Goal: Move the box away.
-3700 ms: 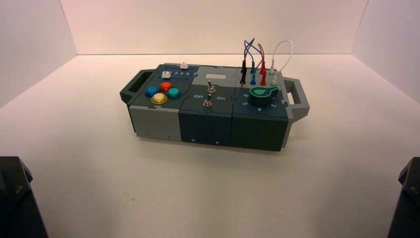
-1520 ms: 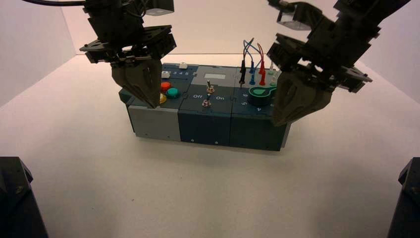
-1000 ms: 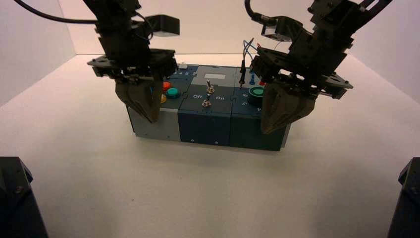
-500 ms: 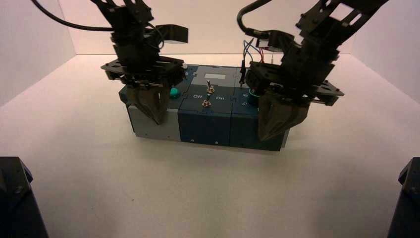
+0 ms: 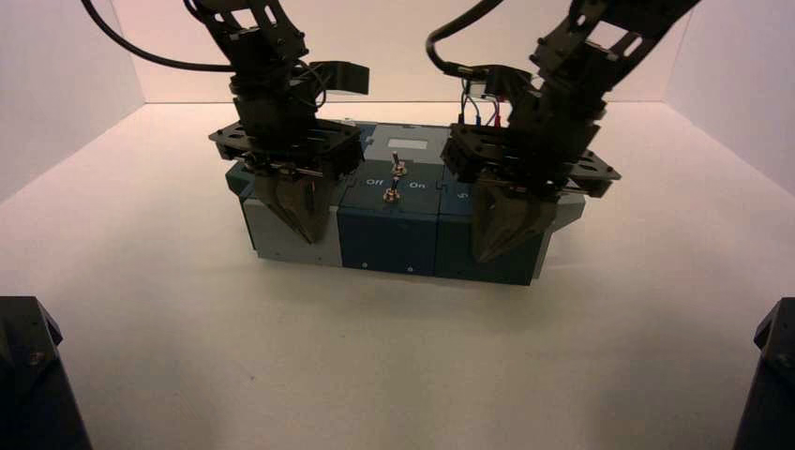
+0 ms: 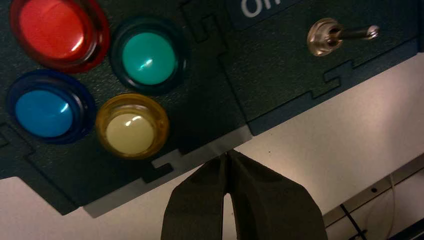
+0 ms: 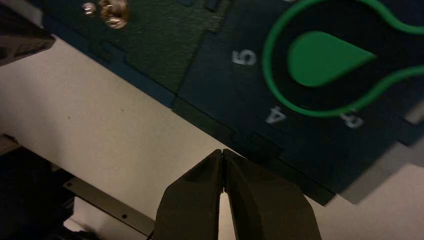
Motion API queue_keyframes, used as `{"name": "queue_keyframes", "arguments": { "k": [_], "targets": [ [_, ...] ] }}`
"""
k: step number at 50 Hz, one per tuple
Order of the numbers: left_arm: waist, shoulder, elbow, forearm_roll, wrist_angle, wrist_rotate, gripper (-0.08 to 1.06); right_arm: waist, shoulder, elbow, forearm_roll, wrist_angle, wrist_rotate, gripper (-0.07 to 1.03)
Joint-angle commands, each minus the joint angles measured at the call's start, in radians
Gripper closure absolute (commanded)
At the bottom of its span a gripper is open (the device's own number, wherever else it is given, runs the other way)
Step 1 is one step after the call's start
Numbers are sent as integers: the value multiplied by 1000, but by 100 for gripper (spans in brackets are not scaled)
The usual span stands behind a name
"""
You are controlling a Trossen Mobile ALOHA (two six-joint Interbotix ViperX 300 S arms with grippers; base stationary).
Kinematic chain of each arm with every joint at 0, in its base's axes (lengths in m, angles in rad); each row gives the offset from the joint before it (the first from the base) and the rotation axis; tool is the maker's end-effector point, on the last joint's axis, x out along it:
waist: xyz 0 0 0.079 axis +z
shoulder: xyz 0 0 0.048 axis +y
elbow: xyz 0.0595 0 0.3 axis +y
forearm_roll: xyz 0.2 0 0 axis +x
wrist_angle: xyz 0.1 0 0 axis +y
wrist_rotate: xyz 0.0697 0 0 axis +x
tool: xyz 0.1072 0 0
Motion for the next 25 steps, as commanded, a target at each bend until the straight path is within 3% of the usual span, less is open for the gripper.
{"name": "queue_keyframes", "arguments": {
  "k": [1, 6, 25],
  "targets": [
    [11, -6, -48, 8, -15, 5, 101, -14, 6, -41, -14, -6, -3, 99],
    [17, -2, -61, 12, -14, 6, 101, -23, 14, -49, -26, -6, -2, 99],
    [74, 32, -138, 69, 0, 6, 101, -123, 17, -77, -89, -2, -3, 99]
  ]
}}
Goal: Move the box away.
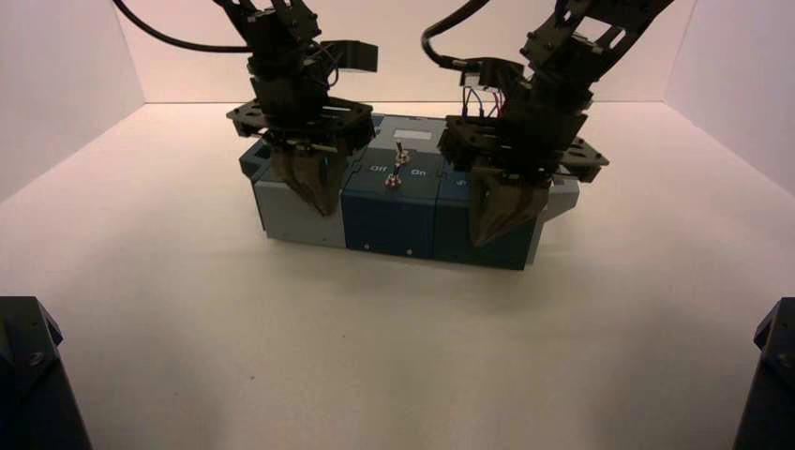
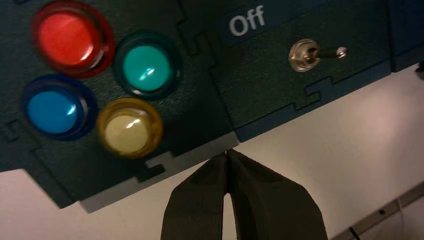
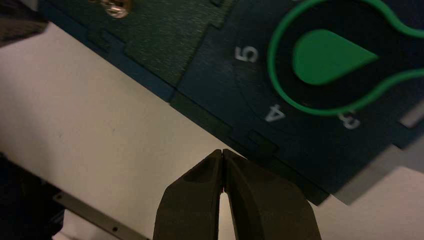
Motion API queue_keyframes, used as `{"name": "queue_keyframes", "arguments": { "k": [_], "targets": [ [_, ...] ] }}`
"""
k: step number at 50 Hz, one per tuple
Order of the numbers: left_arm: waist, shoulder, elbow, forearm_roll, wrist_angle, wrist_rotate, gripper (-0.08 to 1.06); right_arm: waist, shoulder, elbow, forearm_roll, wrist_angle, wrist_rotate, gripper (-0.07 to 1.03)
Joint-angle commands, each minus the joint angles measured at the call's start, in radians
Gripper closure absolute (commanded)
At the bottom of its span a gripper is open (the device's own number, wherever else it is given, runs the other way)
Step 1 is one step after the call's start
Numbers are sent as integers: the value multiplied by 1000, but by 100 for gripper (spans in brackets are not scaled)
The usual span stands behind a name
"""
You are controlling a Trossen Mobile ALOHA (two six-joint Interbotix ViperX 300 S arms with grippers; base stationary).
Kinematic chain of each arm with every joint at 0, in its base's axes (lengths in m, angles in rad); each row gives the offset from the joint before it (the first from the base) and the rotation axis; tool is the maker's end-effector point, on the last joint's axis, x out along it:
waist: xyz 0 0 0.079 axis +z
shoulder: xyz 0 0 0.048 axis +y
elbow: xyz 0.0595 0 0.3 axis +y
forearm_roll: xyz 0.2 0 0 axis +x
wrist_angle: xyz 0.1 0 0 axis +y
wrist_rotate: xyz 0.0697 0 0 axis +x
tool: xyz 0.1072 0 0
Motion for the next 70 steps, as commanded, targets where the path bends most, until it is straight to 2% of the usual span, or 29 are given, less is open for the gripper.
{"name": "queue_keyframes", "arguments": {
  "k": [1, 13, 27, 43, 61, 70],
  "targets": [
    [26, 0, -48, 15, -2, 8, 101, -43, -11, -34, -25, -3, -3, 98],
    [57, 57, -94, 18, -5, 37, 101, -72, -6, -67, -44, 0, -3, 99],
    [80, 129, -156, 20, -9, 52, 101, -109, 35, -115, -71, 5, -3, 99],
    [98, 160, -202, 26, -8, 61, 101, -155, 58, -153, -98, 5, -3, 99],
    [137, 163, -222, 31, -8, 74, 101, -163, 71, -172, -109, 5, -3, 99],
    [135, 110, -176, 31, 12, 74, 101, -155, 29, -129, -109, 18, -3, 99]
  ]
}}
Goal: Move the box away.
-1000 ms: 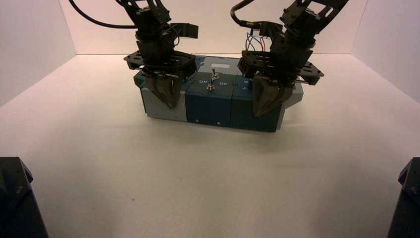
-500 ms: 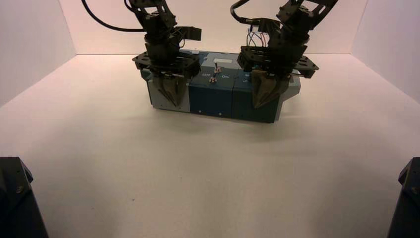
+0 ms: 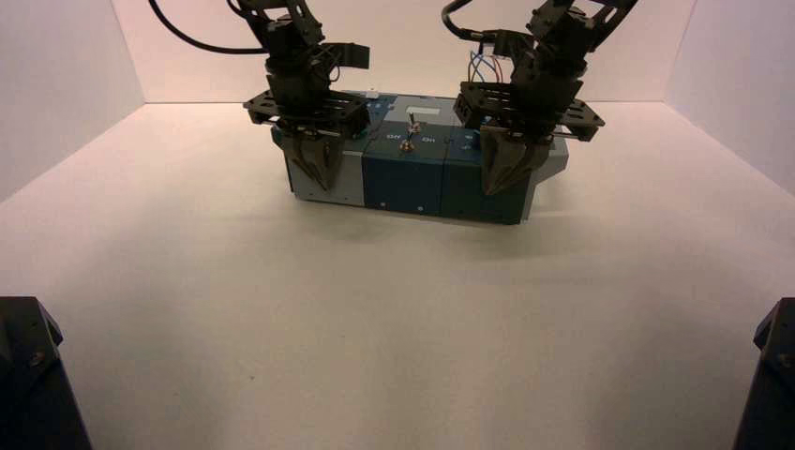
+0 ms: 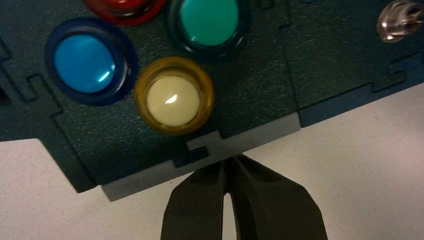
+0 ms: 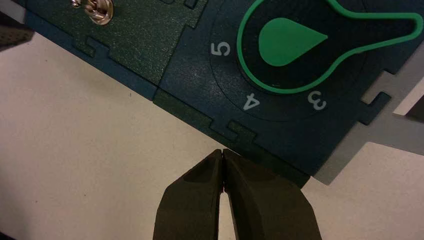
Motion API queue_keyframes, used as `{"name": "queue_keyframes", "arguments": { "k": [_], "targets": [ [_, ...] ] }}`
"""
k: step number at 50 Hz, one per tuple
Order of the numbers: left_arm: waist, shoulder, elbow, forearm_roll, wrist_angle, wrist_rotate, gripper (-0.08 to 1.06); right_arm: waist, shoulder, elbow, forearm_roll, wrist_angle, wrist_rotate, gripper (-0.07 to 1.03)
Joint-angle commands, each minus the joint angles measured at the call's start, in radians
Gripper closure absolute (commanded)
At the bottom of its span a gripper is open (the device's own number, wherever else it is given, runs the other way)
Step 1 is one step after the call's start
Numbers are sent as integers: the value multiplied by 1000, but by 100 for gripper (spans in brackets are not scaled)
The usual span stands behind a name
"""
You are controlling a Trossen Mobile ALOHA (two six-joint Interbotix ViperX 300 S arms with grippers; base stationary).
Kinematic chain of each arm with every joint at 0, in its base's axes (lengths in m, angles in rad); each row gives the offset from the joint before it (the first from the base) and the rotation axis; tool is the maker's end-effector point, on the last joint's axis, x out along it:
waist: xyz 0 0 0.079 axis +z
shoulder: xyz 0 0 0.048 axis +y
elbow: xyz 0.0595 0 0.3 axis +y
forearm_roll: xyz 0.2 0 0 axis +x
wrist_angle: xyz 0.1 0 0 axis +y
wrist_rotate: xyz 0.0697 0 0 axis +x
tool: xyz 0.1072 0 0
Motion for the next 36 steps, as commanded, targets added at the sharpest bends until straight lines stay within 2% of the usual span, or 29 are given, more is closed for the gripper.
{"name": "queue_keyframes", "arguments": {
  "k": [1, 12, 16, 27, 36],
  "targets": [
    [5, -72, 17, 2, 2, 5, 101, -3, -54, 17, -2, 2, -3, 99],
    [3, -233, 89, -3, 8, -18, 101, 0, -201, 87, -2, 0, -8, 99],
    [5, -350, 129, -5, 21, -31, 101, 21, -336, 124, -3, -2, -9, 98],
    [3, -514, 189, -5, 35, -57, 101, 34, -589, 155, -11, -3, -8, 98],
    [3, -552, 199, -3, 57, -58, 101, 34, -644, 138, -14, 26, -8, 99]
  ]
}}
